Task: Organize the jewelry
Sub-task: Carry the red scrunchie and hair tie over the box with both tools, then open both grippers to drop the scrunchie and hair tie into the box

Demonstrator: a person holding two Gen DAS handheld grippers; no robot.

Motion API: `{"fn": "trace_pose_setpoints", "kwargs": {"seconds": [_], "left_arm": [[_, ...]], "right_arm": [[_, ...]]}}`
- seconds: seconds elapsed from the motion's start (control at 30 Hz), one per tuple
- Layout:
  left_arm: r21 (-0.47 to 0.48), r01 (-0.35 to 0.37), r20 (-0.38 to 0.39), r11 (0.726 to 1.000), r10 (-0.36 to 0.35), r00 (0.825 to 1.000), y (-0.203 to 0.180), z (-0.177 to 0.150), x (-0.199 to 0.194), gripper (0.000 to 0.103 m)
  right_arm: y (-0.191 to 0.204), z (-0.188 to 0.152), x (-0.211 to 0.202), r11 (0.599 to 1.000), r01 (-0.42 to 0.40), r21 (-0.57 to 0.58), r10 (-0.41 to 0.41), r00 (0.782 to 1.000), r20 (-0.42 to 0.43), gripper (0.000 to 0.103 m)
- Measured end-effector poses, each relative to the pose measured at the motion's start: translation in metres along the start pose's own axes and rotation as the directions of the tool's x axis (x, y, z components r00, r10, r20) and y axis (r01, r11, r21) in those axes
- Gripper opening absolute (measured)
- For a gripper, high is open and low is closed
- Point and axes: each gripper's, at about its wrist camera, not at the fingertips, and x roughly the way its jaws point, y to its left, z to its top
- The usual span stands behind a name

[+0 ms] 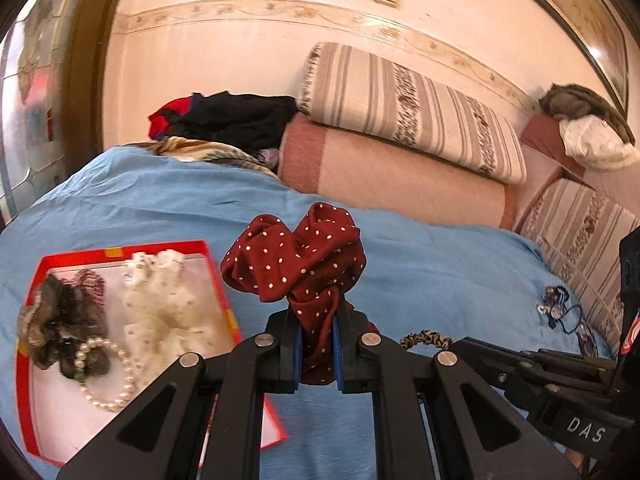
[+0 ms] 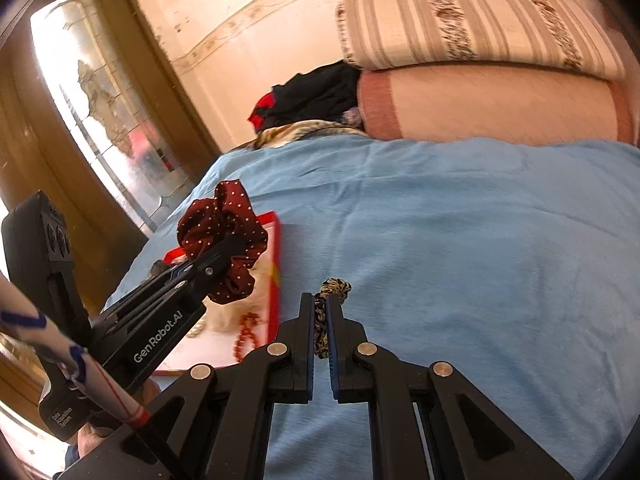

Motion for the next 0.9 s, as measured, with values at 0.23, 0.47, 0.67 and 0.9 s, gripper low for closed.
{"fn": "trace_pose_setpoints", "kwargs": {"seconds": [0.23,0.47,0.67,0.9], "left_arm": [[-0.055,-0.057,0.01,0.997,0.057,0.998,0.052,-0.001,-0.022,0.011],[-0.161,-0.182,-0.068,0.97,0.173,0.983,0.131,-0.028,-0.035,0.011],[-0.214,-0.267,-0.14,0.94,0.241,0.96,0.172,-0.05,-0.04,0.011],[-0.219,-0.305,-0.222,0.927,0.258,0.94,0.178,-0.06,-0.026,0.011]], "right_arm": [[0.051,0.002,0.031,0.996,-0.06,-0.058,0.058,0.998,-0.034,0.007],[0.099,-0.007,0.069,0.986,-0.143,-0.081,0.135,0.986,-0.097,0.007],[0.12,-0.017,0.097,0.976,-0.212,-0.058,0.202,0.969,-0.144,0.007],[0.117,-0.037,0.13,0.986,-0.159,-0.052,0.143,0.964,-0.223,0.007]]}}
